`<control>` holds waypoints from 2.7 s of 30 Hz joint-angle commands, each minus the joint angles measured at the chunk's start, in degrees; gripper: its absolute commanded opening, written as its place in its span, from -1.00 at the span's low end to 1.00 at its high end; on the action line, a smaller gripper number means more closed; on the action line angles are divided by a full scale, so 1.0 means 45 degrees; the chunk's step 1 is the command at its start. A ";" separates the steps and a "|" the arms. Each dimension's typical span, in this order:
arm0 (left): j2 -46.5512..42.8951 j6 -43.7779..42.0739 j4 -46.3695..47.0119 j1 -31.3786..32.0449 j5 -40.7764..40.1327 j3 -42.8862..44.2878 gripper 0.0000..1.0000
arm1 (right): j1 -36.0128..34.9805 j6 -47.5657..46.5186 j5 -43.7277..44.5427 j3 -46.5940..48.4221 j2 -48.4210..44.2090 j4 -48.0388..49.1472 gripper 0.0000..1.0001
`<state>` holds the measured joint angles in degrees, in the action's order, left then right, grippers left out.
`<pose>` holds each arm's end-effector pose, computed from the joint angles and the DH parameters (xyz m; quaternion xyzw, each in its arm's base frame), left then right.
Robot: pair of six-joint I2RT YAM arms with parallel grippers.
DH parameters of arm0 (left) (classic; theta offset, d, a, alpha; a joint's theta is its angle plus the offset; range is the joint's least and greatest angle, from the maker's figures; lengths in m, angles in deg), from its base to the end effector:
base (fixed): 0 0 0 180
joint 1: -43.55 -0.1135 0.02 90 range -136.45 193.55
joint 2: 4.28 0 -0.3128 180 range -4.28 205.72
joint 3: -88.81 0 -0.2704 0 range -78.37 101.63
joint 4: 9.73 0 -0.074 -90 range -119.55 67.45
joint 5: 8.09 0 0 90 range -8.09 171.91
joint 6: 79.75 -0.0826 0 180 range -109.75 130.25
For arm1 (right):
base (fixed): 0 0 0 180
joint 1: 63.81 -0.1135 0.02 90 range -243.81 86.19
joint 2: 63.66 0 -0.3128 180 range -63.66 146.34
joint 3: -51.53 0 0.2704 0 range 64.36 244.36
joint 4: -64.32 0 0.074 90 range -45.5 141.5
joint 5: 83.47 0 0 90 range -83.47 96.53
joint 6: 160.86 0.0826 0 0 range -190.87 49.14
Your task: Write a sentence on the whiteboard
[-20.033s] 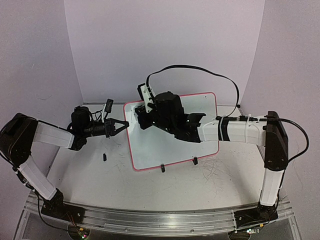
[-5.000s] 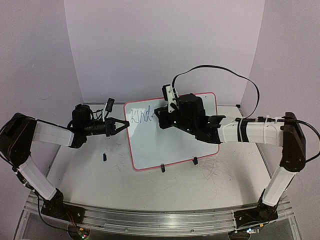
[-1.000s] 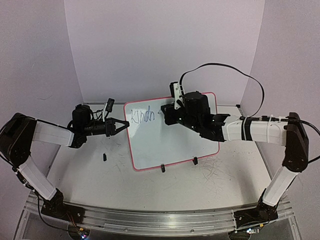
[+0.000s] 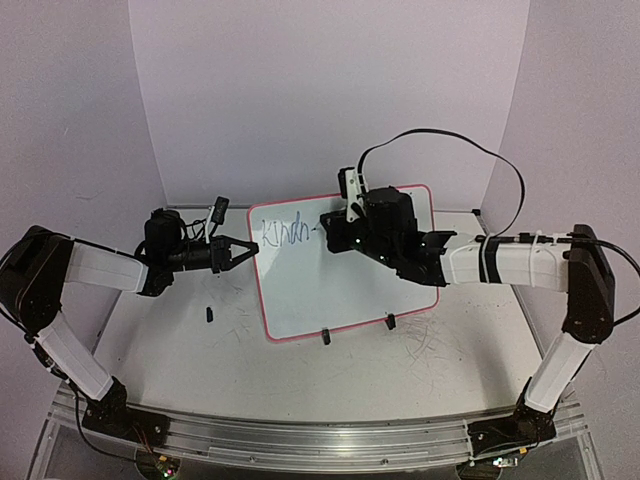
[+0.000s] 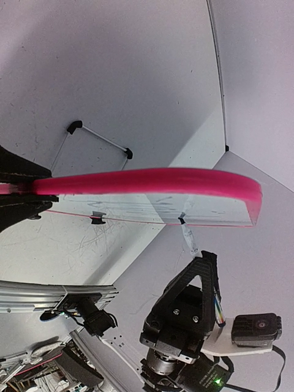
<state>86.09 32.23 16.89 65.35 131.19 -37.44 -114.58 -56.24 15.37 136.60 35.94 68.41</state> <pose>0.3156 -0.1937 0.2428 0.2669 0.6967 -0.5142 0.4231 0.3178 0.3692 0.3259 -0.1909 0.7437 0.2948 0.5689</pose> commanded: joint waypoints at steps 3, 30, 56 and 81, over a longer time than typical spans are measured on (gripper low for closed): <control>-0.0218 -0.0704 0.0085 0.0208 0.0463 0.0386 -1.00 | 0.0287 0.0094 0.0762 -0.0018 -0.0421 0.0442 -1.00; -0.0140 -0.0743 0.0077 0.0199 0.0473 0.0456 -1.00 | 0.0072 0.0090 -0.0052 0.0758 0.0562 0.0358 -1.00; -0.0209 -0.0743 0.0034 0.0194 0.0406 0.0368 -1.00 | -0.0003 -0.0048 0.0935 -0.0533 -0.0825 0.0070 -1.00; -0.0162 -0.0763 0.0021 0.0201 0.0458 0.0434 -1.00 | 0.0565 -0.0126 0.0030 -0.0254 -0.0576 0.1231 -1.00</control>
<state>86.09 31.68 16.59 65.35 131.36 -37.44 -112.33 -56.43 13.60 132.50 32.09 71.62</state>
